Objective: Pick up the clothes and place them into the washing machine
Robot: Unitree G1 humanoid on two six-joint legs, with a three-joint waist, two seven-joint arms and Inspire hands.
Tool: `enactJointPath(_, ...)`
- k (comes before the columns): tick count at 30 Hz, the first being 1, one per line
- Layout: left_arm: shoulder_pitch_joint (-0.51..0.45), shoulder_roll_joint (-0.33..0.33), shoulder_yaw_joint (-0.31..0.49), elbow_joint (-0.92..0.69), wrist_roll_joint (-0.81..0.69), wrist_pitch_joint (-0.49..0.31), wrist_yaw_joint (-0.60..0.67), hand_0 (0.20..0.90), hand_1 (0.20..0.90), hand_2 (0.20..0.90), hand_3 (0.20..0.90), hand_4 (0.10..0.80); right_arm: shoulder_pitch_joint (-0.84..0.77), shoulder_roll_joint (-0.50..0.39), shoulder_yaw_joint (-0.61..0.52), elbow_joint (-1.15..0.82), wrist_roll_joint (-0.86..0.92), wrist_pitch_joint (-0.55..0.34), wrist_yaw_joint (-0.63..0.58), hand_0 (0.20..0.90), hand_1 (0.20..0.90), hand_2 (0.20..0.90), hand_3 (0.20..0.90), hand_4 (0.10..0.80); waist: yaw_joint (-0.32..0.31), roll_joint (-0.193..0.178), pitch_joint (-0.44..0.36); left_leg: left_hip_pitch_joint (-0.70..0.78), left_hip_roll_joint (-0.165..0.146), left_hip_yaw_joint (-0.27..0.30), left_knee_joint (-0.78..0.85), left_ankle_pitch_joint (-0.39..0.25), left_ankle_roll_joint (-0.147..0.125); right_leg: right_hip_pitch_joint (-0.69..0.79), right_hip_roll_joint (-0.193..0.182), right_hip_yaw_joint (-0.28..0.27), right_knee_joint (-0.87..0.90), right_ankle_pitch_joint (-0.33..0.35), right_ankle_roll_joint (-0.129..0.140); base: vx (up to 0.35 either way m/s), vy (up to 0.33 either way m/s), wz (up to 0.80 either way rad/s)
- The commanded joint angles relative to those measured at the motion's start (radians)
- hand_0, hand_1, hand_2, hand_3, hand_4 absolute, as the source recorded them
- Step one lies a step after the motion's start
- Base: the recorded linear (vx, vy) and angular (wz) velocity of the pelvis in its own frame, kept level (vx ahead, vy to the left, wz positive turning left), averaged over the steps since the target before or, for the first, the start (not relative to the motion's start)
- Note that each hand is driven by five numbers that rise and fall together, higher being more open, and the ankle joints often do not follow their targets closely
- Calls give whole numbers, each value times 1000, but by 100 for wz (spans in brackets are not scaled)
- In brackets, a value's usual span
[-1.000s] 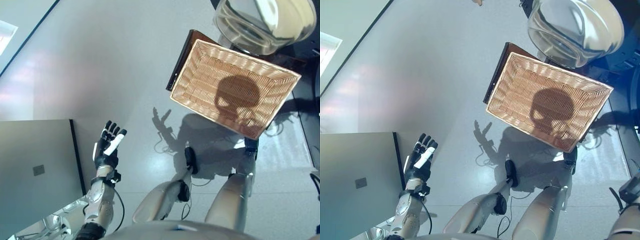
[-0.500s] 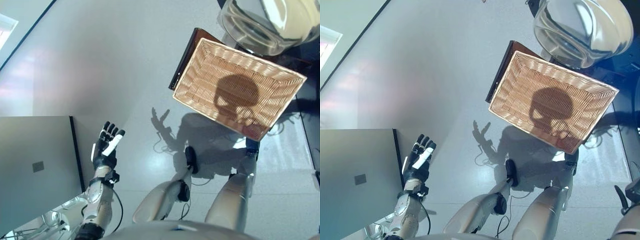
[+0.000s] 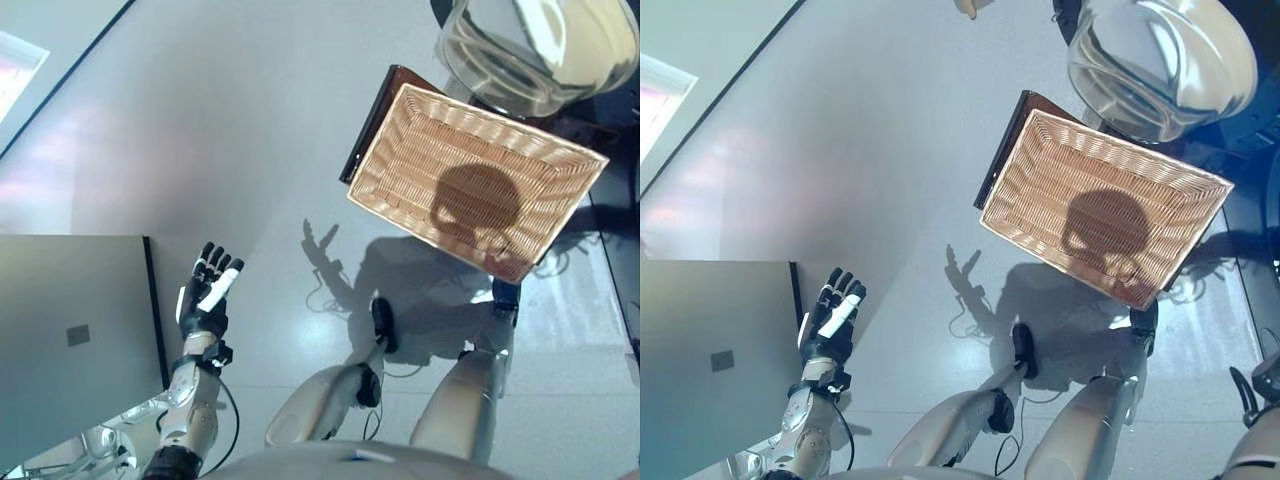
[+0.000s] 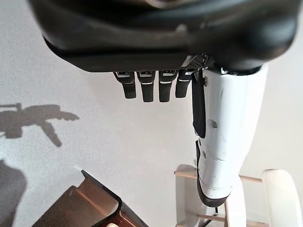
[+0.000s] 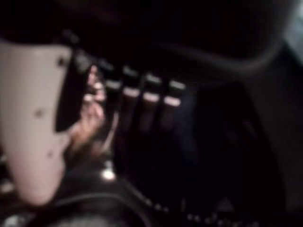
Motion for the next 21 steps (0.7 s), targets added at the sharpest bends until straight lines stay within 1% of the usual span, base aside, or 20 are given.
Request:
enactJointPath(1,85,25,96,-40,-18,-75,13,900,900,900,900,800,68,-119,124,-134,-96,-69,9,900,900,900,900,800,-11,-7,-114,16,76,-3,-7,-31,-150,-4,-3,10,163,-162,-34,25,129,-12)
enactJointPath(3,86,15,99,-37,-19,-74,9,900,900,900,900,800,103,-52,116,-150,-124,-54,0,900,900,900,900,800,-6,-6,-125,31,55,-2,-7,-38,-137,18,-23,15,155,-153,-25,21,130,-1)
enactJointPath(4,87,17,99,-37,-19,-74,8,900,900,900,900,800,110,-47,111,-155,-127,-54,-3,900,900,900,900,800,-7,-9,-125,33,54,-2,-7,-38,-136,22,-25,14,153,-152,-23,20,103,5)
enactJointPath(8,85,12,118,-25,-15,-71,9,900,900,900,900,800,200,88,58,-205,-140,-60,-3,900,900,900,900,800,-5,-28,-140,70,39,-9,-7,-45,-125,87,-40,-6,127,-145,-18,38,60,3)
enactJointPath(9,82,11,124,-21,-14,-70,10,900,900,900,900,800,221,116,46,-202,-134,-60,1,900,900,900,900,800,-2,-38,-145,82,38,-13,-6,-48,-123,108,-42,-15,118,-143,-16,71,12,-3)
enactJointPath(10,80,3,136,-10,-10,-67,17,900,900,900,900,800,252,186,35,-203,-128,-62,10,900,900,900,900,800,2,-54,-152,103,39,-15,-3,-51,-119,141,-44,-30,106,-139,-15,59,-2,-2)
enactJointPath(12,75,3,146,0,-3,-65,21,900,900,900,900,800,277,220,26,-204,-125,-63,12,900,900,900,900,800,1,-68,-156,116,42,-18,1,-55,-117,165,-45,-37,99,-138,-13,64,-19,-2)
enactJointPath(14,75,5,157,13,12,-64,26,900,900,900,900,800,321,284,-2,-201,-104,-64,29,900,900,900,900,800,1,-93,-162,148,44,-31,9,-67,-112,221,-49,-55,82,-135,-10,116,-46,1)
enactJointPath(15,81,1,168,15,19,-57,24,900,900,900,900,800,354,330,-22,-183,-80,-60,45,900,900,900,900,800,5,-111,-170,174,48,-38,12,-74,-108,257,-48,-74,74,-135,-7,100,-45,2)
enactJointPath(16,83,5,168,14,20,-56,24,900,900,900,900,800,359,333,-25,-183,-76,-60,50,900,900,900,900,800,4,-114,-169,180,48,-40,11,-75,-109,265,-48,-77,70,-135,-7,95,-37,-4)
enactJointPath(19,99,14,195,19,35,-50,31,900,900,900,900,800,394,392,-34,-137,-50,-46,67,900,900,900,900,800,8,-144,-183,228,49,-40,2,-90,-97,318,-43,-108,46,-130,1,88,-34,-7)
enactJointPath(20,105,18,219,22,49,-48,36,900,900,900,900,800,415,415,-38,-123,-43,-36,77,900,900,900,900,800,9,-159,-194,247,47,-39,-3,-94,-93,340,-43,-118,40,-127,6,69,-22,-2)
enactJointPath(21,107,20,220,21,51,-48,36,900,900,900,900,800,418,418,-39,-124,-42,-36,79,900,900,900,900,800,8,-161,-193,249,47,-39,-3,-95,-93,344,-44,-120,38,-127,6,82,-19,0)
